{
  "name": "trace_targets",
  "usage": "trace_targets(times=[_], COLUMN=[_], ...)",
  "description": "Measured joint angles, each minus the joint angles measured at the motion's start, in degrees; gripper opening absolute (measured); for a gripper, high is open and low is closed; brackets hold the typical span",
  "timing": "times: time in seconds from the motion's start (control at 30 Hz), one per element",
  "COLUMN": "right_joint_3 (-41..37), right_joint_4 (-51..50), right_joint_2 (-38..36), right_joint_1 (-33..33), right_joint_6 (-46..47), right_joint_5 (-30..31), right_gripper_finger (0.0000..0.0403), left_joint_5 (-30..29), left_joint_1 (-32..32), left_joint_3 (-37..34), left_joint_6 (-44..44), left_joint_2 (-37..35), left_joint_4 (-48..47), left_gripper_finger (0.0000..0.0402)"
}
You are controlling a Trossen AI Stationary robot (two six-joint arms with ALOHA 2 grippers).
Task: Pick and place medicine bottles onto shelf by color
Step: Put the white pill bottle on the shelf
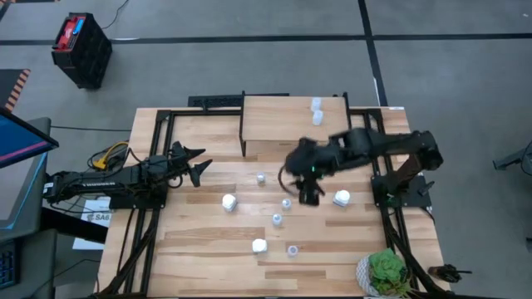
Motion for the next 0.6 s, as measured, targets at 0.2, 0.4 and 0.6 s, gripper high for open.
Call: trace_targets(times=[0.2, 0.4, 0.6], right_joint_3=[-0.22, -0.31, -0.32], right_joint_4=[3.89, 5.4, 4.95], right_joint_2=[4.72, 12.49, 19.43], right_joint_1=[6.18, 8.87, 9.13], right_joint_6=[-0.13, -0.13, -0.01], right_joint_5=[0.06, 0.08, 0.08], right_gripper_finger=[0.018, 0.0176, 0.0175], left_joint_5=[3.02, 5.37, 8.04], left_joint_1=[0.01, 0.0, 0.01], left_joint_3=[-0.02, -0.02, -0.02], left_joint_6=[-0.02, -0.04, -0.05], left_joint_2=[-0.01, 1.0, 1.84], left_joint_4=[-0.17, -0.46, -0.8], left_gripper_finger=[0.0247, 0.0247, 0.0247])
